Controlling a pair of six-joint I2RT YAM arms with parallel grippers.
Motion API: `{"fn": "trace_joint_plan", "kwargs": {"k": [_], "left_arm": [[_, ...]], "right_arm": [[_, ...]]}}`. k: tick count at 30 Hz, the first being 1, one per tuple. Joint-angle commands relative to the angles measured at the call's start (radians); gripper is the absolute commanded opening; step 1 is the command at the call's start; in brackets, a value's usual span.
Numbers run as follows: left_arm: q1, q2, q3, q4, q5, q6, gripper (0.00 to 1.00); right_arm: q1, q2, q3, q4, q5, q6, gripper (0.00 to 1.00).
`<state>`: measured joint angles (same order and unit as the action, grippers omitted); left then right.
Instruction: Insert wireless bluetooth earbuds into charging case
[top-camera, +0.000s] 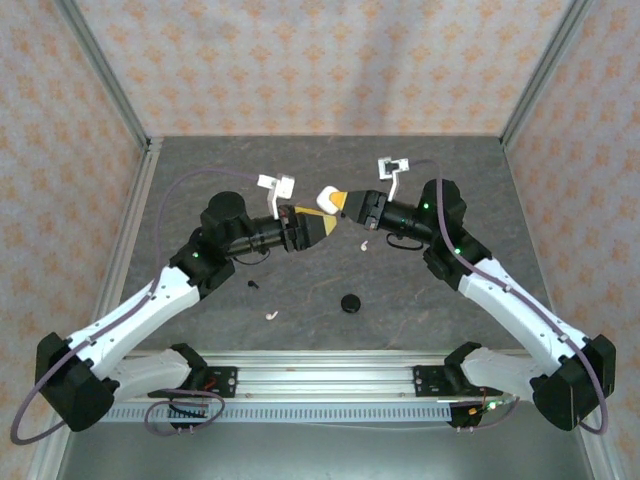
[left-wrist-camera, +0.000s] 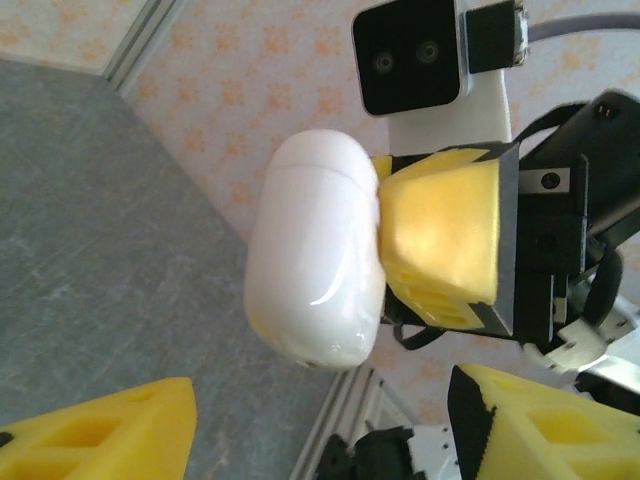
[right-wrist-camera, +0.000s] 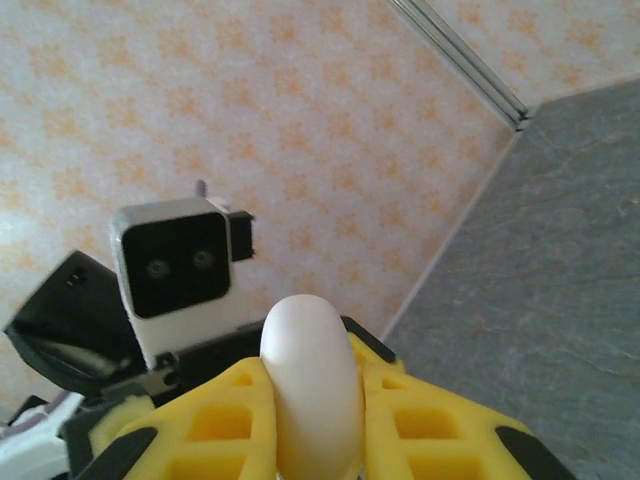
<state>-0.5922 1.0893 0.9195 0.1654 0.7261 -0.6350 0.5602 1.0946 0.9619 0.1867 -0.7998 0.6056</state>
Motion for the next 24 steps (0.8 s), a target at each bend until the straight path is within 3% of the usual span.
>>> {"fn": "trace_joint_plan", "kwargs": {"k": [1, 10, 16, 24], "left_arm": [[0.03, -0.051, 0.048, -0.109, 0.032, 0.083, 0.69], [0.093, -0.062, 0.088, -0.205, 0.154, 0.184, 0.61], [0.094, -0.044, 0.077, -0.146, 0.207, 0.208, 0.61], [0.094, 0.016, 0.073, -0.068, 0.266, 0.128, 0.58]], "right_arm": [[0.002, -0.015, 0.065, -0.154, 0.009, -0.134, 0.09], [0.001, 0.036, 0.235, -0.461, -0.088, -0.364, 0.09], [0.001, 0.037, 0.251, -0.483, -0.126, -0.415, 0.1], [0.002, 0.06, 0.263, -0.475, -0.155, -0.434, 0.1]]}}
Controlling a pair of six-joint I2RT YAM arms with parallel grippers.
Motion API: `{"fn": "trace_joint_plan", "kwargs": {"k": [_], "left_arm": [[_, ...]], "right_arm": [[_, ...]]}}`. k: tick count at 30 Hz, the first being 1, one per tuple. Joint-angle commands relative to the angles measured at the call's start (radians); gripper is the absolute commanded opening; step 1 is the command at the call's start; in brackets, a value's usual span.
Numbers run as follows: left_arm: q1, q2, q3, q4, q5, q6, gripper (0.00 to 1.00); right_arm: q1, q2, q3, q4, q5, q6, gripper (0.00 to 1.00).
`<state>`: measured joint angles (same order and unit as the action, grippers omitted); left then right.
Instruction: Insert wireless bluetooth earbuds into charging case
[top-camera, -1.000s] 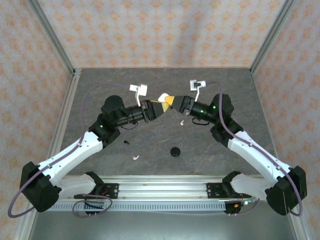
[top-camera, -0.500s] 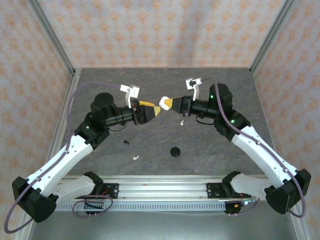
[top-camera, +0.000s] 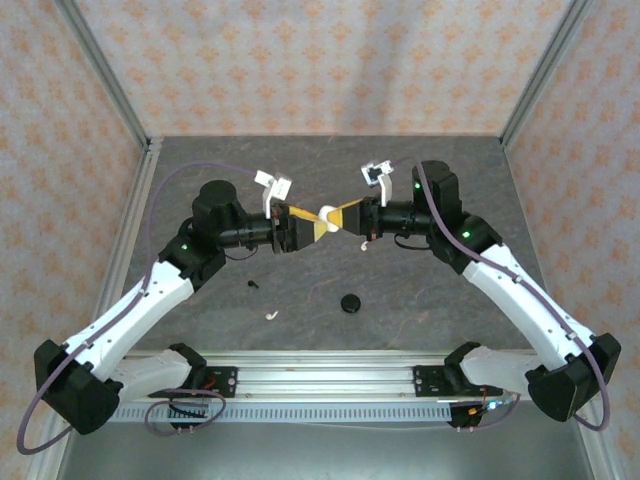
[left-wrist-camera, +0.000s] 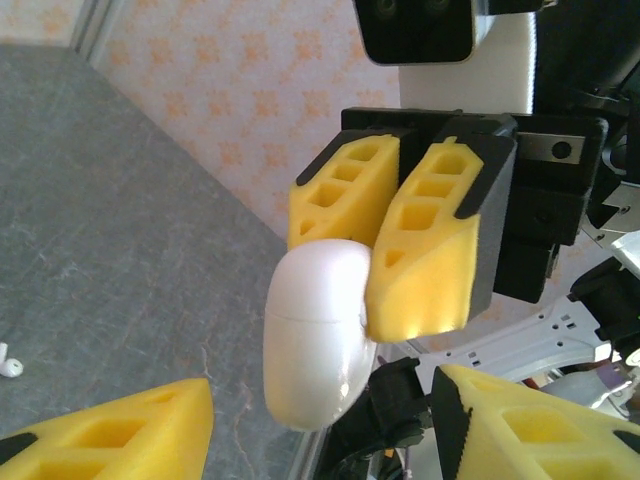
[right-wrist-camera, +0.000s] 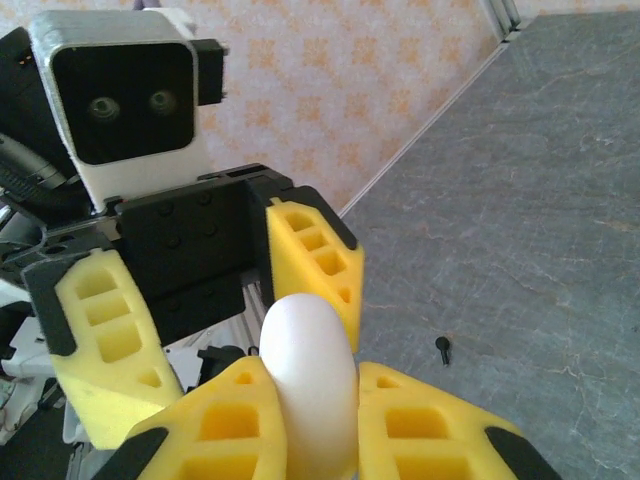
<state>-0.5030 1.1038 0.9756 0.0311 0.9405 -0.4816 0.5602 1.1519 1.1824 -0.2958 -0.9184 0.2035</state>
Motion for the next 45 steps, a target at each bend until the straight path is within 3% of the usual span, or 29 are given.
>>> {"fn": "trace_joint_plan", "kwargs": {"k": [1, 8, 16, 23, 24, 28, 31, 36, 45], "left_arm": [[0.004, 0.003, 0.015, 0.075, 0.055, -0.031, 0.57], [0.004, 0.029, 0.024, 0.079, 0.084, -0.027, 0.41], [0.004, 0.039, 0.017, 0.045, 0.095, 0.006, 0.4], [0.004, 0.028, 0.012, 0.018, 0.06, 0.049, 0.01], [0.004, 0.02, 0.012, -0.003, 0.038, 0.072, 0.0], [0.004, -0.024, -0.02, -0.017, -0.003, 0.155, 0.0], [-0.002, -0.046, -0.041, -0.02, 0.025, 0.243, 0.0], [-0.044, -0.057, -0.001, -0.202, -0.054, 0.423, 0.0], [-0.045, -0.148, -0.11, -0.073, -0.141, 0.394, 0.0]], "right_arm": [[0.002, 0.006, 0.043, 0.01, -0.037, -0.032, 0.1], [0.002, 0.012, 0.045, 0.024, -0.04, -0.024, 0.1], [0.002, 0.016, 0.041, 0.044, -0.043, -0.01, 0.1], [0.002, 0.026, 0.023, 0.079, -0.081, 0.021, 0.12], [0.001, 0.026, 0.021, 0.08, -0.082, 0.023, 0.13], [0.002, 0.027, 0.019, 0.082, -0.075, 0.024, 0.18], [0.002, 0.038, 0.015, 0.105, -0.084, 0.045, 0.25], [0.002, 0.075, 0.01, 0.127, -0.095, 0.063, 0.35], [0.0, 0.094, 0.025, 0.045, -0.039, 0.026, 0.42]]}}
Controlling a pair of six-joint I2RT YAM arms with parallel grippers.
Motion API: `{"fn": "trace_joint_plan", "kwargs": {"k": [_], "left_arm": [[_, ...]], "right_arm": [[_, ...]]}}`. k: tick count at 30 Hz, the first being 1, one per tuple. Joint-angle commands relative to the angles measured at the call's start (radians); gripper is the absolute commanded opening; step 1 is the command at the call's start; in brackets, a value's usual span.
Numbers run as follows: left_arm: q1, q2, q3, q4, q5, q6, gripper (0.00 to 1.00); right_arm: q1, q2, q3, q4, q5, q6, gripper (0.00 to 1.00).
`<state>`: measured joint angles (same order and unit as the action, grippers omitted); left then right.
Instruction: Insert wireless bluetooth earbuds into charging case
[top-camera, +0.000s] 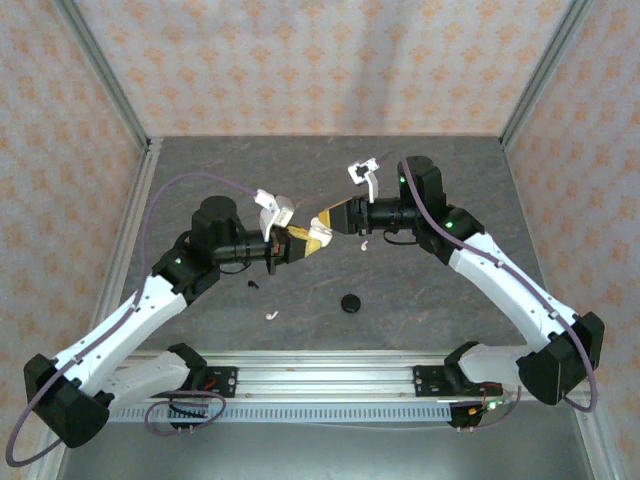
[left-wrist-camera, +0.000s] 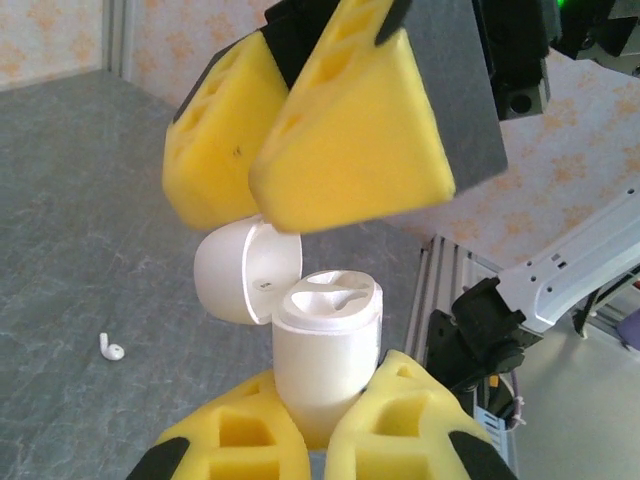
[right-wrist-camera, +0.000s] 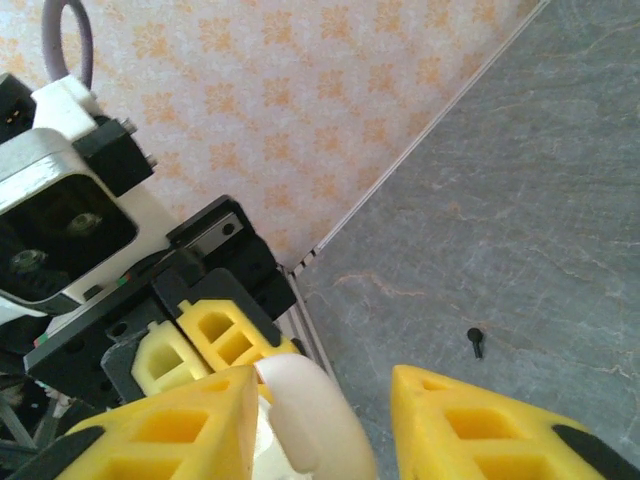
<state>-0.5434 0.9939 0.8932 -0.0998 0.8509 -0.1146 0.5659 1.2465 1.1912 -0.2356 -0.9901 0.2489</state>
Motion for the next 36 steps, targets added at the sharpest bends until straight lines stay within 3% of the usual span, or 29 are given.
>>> {"fn": "trace_joint_plan", "kwargs": {"k": [1, 5, 10, 18, 22, 25, 28, 32, 36], "left_arm": [[-0.005, -0.042, -0.034, 0.056, -0.063, 0.028, 0.0], [-0.005, -0.038, -0.053, 0.048, -0.12, 0.024, 0.0], [0.003, -0.037, -0.1, 0.108, -0.197, -0.012, 0.0], [0.07, -0.115, -0.161, 0.031, -0.312, 0.0, 0.0], [0.096, -0.187, -0.166, -0.067, -0.388, 0.015, 0.0], [0.124, -0.233, -0.163, -0.137, -0.437, 0.015, 0.0], [0.169, -0.26, -0.162, -0.164, -0.428, -0.014, 0.0], [0.248, -0.248, -0.168, -0.147, -0.394, -0.123, 0.0], [0.298, -0.229, -0.181, -0.098, -0.336, -0.203, 0.0]], "right_arm": [[-0.006, -0.001, 0.02, -0.019, 0.035, -0.017, 0.44], [-0.005, -0.005, -0.001, 0.044, -0.001, 0.061, 0.54], [-0.004, -0.027, -0.034, 0.094, 0.018, 0.134, 0.58], [-0.004, -0.132, -0.103, -0.118, 0.351, 0.18, 0.58], [0.009, -0.169, -0.213, -0.11, 0.427, 0.194, 0.53], [0.125, -0.147, -0.25, -0.118, 0.563, 0.123, 0.52], [0.312, -0.056, -0.248, -0.113, 0.739, 0.034, 0.51], [0.546, 0.185, -0.161, -0.081, 0.888, -0.023, 0.48], [0.661, 0.428, 0.019, -0.152, 0.931, -0.045, 0.39]]}}
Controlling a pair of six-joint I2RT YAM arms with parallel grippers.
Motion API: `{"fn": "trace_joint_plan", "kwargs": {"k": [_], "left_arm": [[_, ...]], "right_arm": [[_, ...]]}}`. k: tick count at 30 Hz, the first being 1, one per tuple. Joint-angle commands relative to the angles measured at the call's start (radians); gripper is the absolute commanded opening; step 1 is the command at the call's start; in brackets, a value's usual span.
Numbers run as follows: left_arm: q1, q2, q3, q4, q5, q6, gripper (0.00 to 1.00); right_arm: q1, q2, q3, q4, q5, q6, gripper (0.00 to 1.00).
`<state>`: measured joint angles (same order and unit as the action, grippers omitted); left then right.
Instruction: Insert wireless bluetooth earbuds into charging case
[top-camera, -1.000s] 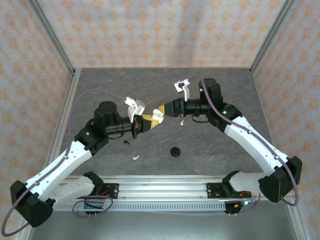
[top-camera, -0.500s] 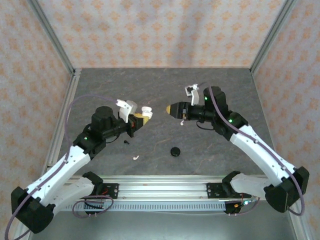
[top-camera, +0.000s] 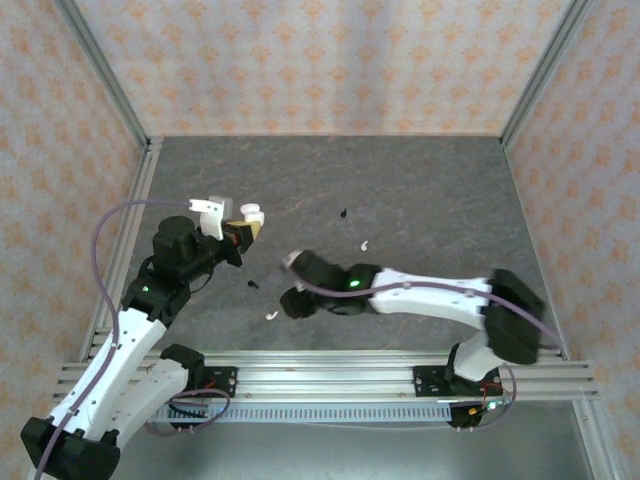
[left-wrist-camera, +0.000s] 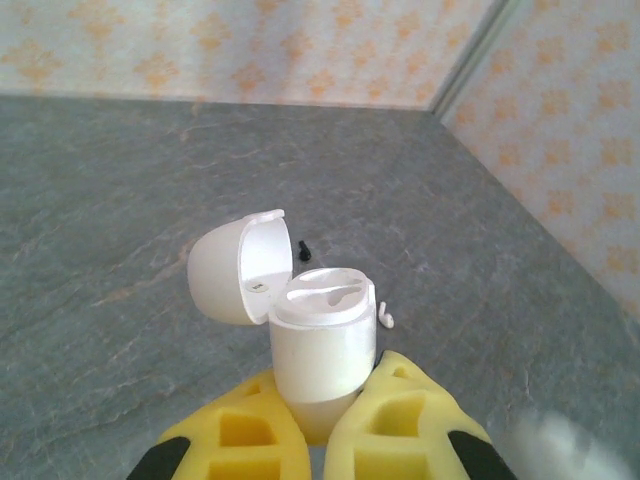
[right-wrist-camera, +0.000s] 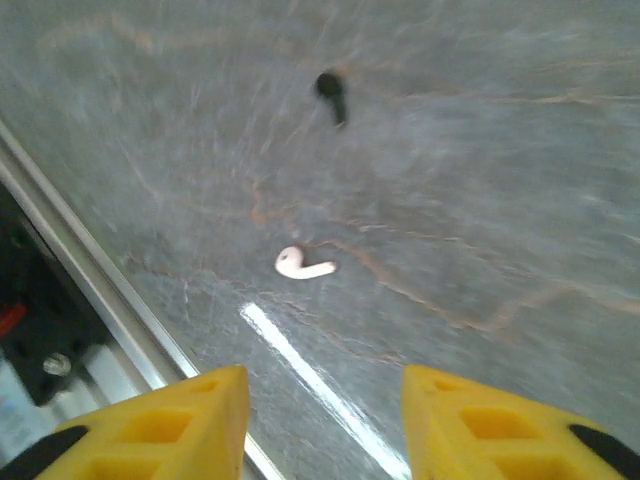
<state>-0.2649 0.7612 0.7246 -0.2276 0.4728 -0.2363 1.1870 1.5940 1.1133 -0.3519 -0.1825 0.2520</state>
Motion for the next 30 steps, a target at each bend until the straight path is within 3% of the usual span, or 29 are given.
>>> {"fn": "trace_joint_plan", "kwargs": {"k": [1, 5, 10, 14, 30], "left_arm": [[0.025, 0.002, -0.013, 0.033, 0.045, -0.086, 0.0], [0.038, -0.003, -0.01, 0.021, 0.045, -0.079, 0.0], [0.049, -0.006, -0.007, -0.003, 0.055, -0.068, 0.0], [0.057, -0.01, -0.013, -0.006, 0.058, -0.067, 0.0], [0.066, 0.0, -0.011, -0.016, 0.063, -0.054, 0.0]], "right_arm": [[0.055, 0.132, 0.14, -0.055, 0.125, -0.059, 0.36], [0.079, 0.267, 0.252, -0.116, 0.122, -0.097, 0.29], [0.08, 0.356, 0.329, -0.186, 0.116, -0.139, 0.27], [0.083, 0.419, 0.388, -0.247, 0.122, -0.169, 0.33], [0.087, 0.545, 0.512, -0.355, 0.173, -0.252, 0.38]]}}
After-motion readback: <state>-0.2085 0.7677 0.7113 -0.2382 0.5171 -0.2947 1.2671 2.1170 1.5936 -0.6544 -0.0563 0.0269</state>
